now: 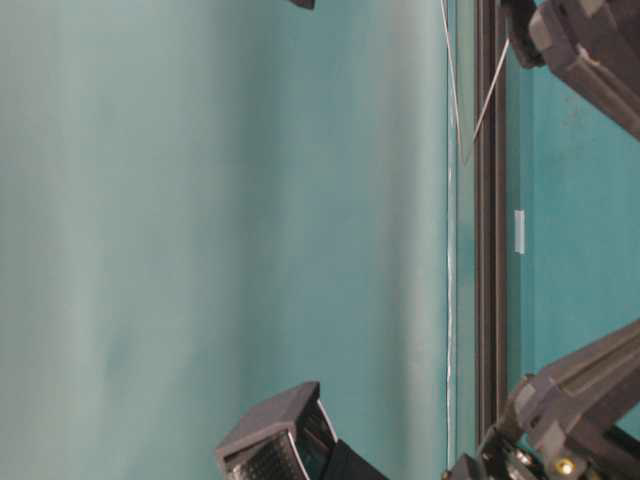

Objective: Insert the wire through the hole in the metal fitting.
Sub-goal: 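Grasp the protruding wire tip with the left gripper beyond the bracket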

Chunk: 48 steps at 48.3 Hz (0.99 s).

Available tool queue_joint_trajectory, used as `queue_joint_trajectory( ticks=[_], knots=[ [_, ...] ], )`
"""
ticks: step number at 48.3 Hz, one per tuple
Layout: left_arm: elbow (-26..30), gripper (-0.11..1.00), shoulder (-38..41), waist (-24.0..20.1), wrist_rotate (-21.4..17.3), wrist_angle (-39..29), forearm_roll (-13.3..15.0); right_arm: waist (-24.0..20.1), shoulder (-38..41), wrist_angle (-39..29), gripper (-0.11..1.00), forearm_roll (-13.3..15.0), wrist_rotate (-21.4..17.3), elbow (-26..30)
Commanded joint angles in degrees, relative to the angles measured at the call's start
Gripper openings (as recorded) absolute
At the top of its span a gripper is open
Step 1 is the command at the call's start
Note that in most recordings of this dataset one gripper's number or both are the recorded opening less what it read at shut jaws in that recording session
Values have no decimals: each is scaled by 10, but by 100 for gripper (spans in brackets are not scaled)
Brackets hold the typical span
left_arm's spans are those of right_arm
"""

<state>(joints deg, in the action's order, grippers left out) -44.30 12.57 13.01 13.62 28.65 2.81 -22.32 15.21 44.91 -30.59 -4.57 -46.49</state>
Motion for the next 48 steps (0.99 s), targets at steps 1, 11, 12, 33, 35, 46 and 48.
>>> queue_joint_trajectory(
  ticks=[1, 11, 12, 33, 35, 46, 48],
  knots=[
    [9, -9, -11, 4, 2, -2, -1, 3, -8, 1, -1, -1, -2, 10],
    [9, -9, -11, 4, 2, -4, -1, 4, -8, -21, -1, -1, -2, 11],
    [9, -9, -10, 4, 2, -4, -1, 4, -8, -22, -1, -1, -2, 11],
    [9, -9, -10, 4, 3, -9, -1, 5, -19, -7, 15, -1, -1, 11],
    [9, -9, -10, 4, 2, -10, -1, 5, -20, -7, 24, -1, 0, 11],
    [7, -9, -11, 4, 2, -11, -1, 5, -27, -3, 88, -1, 3, 11],
    [7, -9, -11, 4, 2, -11, -2, 5, -31, -2, 94, -1, 4, 9]
  ],
)
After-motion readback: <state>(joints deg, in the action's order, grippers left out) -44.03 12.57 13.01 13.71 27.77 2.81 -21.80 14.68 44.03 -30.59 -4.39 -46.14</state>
